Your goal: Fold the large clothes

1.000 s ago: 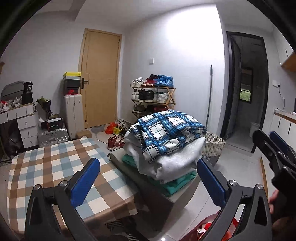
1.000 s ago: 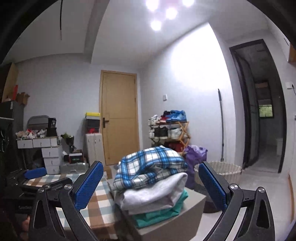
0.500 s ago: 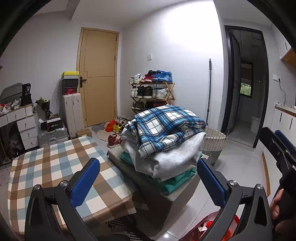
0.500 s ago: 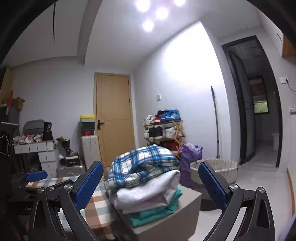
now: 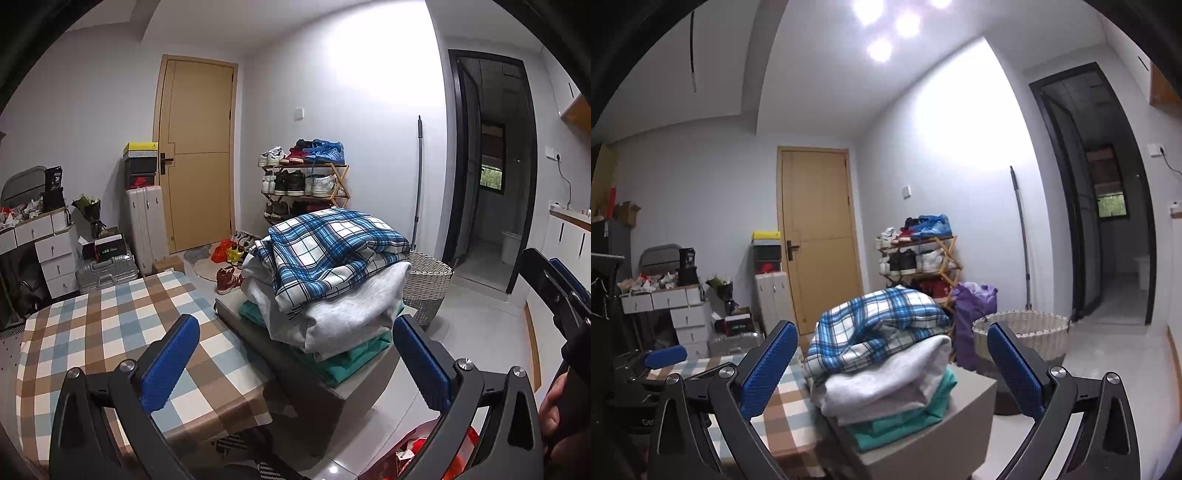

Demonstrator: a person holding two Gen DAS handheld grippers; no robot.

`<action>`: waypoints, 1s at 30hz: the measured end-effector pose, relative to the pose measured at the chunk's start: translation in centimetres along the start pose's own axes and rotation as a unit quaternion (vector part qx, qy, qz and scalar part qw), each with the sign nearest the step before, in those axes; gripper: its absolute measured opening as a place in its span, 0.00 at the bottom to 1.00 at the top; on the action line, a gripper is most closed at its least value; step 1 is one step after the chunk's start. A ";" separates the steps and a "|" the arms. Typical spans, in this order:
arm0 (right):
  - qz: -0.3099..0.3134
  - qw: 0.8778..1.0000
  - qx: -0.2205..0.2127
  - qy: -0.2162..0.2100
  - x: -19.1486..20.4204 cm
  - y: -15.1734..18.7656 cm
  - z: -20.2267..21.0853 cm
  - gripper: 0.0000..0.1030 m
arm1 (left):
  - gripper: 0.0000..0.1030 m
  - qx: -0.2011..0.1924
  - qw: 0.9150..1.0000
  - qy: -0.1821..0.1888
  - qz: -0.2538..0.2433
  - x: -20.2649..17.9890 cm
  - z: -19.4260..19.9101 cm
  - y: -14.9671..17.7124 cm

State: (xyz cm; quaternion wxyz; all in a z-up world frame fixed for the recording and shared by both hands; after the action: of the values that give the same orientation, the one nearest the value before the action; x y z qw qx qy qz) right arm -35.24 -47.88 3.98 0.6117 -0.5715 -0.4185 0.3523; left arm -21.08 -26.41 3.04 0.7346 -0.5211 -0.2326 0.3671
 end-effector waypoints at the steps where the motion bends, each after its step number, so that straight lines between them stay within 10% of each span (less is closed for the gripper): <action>1: 0.000 1.000 0.001 -0.001 0.0 0.0 0.0 1.00 | 0.99 0.000 1.000 0.001 -0.001 -0.1 0.0 0.0; 30: -0.010 1.000 0.003 0.008 -0.7 -0.1 0.3 1.00 | 0.99 0.000 1.000 0.023 -0.010 -0.6 1.2 0.3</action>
State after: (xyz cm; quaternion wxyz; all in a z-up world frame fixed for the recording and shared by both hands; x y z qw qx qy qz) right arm -35.81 -48.43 3.98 0.6205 -0.5681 -0.4178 0.3429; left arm -22.44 -26.14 3.24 0.7430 -0.5273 -0.2213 0.3478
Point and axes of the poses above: each gripper's, at about its wrist camera, not at the fingertips, and z roughly against the way its jaws point, x to its left, y to its underside, the point moved 5 cm from there along -z, roughly the way its jaws point, and after that the axes turned 4 degrees about z, right-handed, at the moved point
